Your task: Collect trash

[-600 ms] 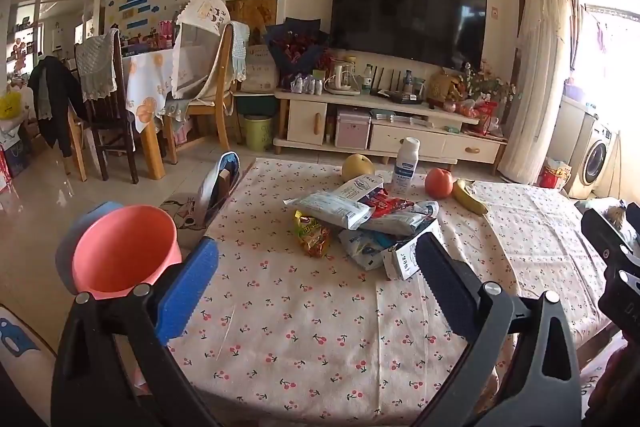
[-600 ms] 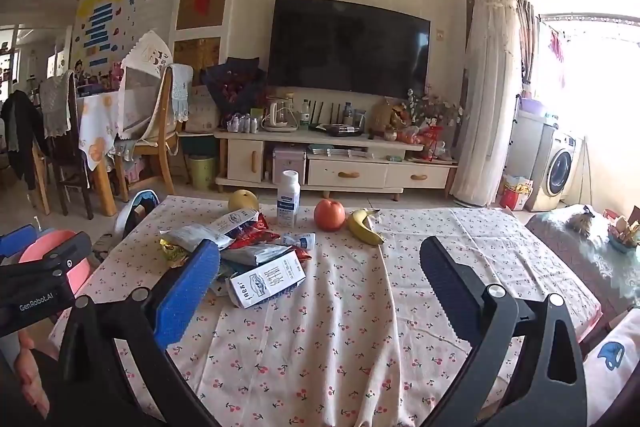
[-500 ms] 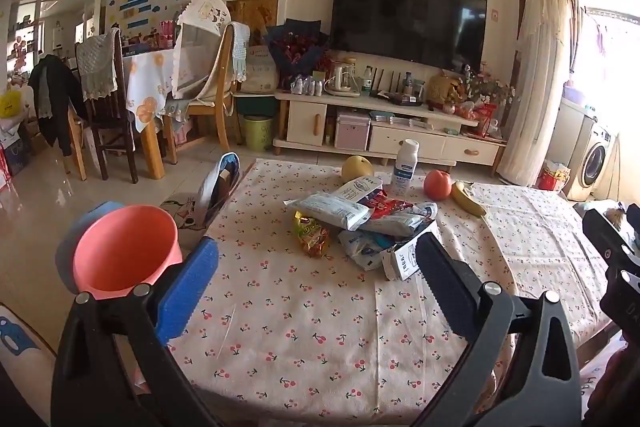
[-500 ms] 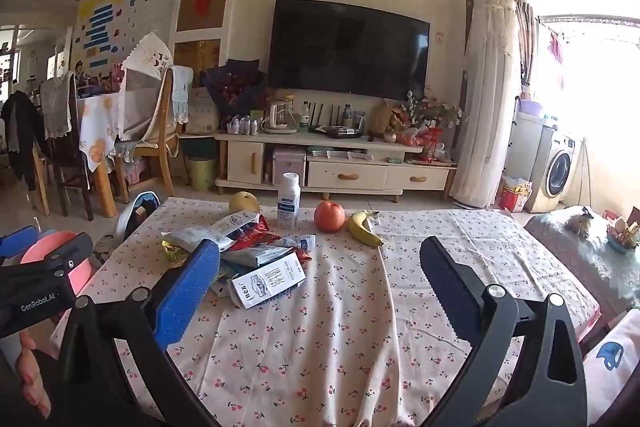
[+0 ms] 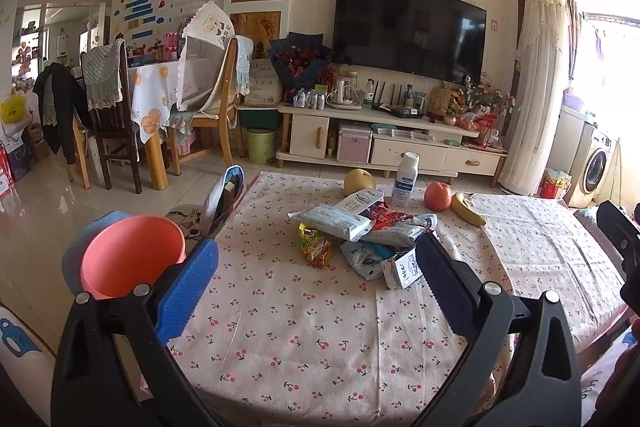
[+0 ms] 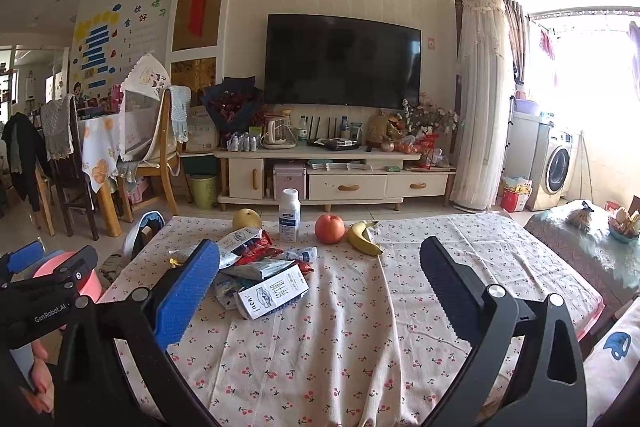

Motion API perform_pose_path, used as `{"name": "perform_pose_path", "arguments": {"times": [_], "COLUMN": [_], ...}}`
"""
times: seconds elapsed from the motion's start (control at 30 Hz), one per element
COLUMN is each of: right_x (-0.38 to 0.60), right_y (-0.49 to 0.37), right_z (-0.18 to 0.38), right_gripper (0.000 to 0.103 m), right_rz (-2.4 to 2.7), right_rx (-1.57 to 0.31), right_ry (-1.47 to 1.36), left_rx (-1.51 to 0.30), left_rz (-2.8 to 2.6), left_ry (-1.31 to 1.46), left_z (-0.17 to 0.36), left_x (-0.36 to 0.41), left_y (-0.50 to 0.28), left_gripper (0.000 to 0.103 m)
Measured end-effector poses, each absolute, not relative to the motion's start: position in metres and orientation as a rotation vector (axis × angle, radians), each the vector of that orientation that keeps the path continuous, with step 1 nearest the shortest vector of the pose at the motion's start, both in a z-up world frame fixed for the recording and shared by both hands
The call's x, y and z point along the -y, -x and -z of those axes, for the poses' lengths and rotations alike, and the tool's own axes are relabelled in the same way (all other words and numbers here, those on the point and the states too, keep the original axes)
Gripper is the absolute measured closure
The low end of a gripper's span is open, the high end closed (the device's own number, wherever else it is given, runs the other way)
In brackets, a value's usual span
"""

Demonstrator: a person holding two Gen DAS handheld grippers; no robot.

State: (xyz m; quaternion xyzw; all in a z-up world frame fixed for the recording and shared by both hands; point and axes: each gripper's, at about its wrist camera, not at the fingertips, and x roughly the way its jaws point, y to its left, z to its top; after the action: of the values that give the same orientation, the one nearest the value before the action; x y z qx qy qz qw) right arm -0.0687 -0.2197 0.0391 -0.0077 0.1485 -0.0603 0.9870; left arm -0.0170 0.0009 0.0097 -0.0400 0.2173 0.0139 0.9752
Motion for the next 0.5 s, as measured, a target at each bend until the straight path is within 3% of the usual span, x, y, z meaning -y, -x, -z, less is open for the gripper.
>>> {"name": "perform_pose_path", "arguments": {"times": [0.5], "right_x": [0.217], "right_y": [0.046], "right_z": [-0.006], "right_gripper": [0.004], "right_rz": [0.036], "right_rx": [-0.318], "right_ry": [-0.001], "left_rx": [-0.496], "left_rz": [-0.060], "left_ry": [0.049], "left_z": [0.020], "left_x": [-0.005], "left_y": [-0.006], "left_gripper": [0.004]}}
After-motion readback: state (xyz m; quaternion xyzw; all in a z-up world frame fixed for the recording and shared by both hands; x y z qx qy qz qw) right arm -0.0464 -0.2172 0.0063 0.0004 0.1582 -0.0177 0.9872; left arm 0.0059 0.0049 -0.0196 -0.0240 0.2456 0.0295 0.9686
